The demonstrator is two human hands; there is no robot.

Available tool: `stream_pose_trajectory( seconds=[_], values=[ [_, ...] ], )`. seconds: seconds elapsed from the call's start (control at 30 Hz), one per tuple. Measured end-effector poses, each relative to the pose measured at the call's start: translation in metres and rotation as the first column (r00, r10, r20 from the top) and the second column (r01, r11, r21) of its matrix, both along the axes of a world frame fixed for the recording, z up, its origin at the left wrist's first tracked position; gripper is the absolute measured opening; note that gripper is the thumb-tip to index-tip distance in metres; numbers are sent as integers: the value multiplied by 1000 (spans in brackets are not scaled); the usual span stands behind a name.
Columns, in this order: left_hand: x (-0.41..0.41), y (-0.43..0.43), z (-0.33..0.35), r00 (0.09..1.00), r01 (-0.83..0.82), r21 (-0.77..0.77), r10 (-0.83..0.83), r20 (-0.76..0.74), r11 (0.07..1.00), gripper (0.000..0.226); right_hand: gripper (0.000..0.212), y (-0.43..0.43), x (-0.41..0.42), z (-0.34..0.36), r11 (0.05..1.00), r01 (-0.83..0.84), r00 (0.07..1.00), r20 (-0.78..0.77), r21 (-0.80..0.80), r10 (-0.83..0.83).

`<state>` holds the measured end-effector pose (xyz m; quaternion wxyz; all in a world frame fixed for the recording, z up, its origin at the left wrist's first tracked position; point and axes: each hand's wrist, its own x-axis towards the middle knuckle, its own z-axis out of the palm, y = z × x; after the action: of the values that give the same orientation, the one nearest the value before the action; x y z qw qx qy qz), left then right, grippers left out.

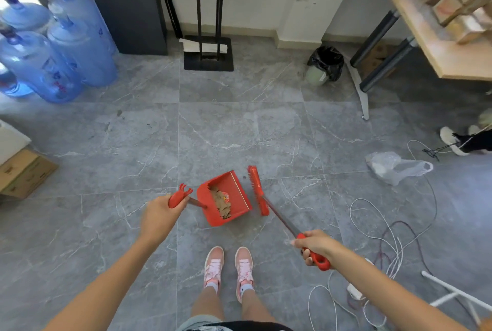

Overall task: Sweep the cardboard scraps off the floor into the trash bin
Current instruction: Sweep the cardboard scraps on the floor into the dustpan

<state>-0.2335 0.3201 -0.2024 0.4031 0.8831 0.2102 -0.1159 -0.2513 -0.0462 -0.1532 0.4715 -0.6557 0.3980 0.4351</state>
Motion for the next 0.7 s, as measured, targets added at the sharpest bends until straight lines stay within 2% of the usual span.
stream_pose_trajectory(
  seconds=[0.17, 0.3, 0.47, 0.7],
  values=[
    [27, -7, 39, 995, 65, -7, -64, 82, 998, 35, 21, -14, 26, 23, 998, 35, 999, 39, -52, -33],
    [61, 5, 67, 988, 59, 18, -61, 145, 998, 50, 18, -20, 46, 43, 996, 47, 996, 77, -75, -41],
    [95, -3, 106, 965, 116, 71, -129, 227, 991, 49, 24, -9, 70, 67, 995, 51, 991, 128, -90, -40],
    [125, -26, 128, 947, 126, 111, -153, 283, 986, 46, 20, -1, 94, 74, 994, 40, 981, 195, -104, -19]
  ],
)
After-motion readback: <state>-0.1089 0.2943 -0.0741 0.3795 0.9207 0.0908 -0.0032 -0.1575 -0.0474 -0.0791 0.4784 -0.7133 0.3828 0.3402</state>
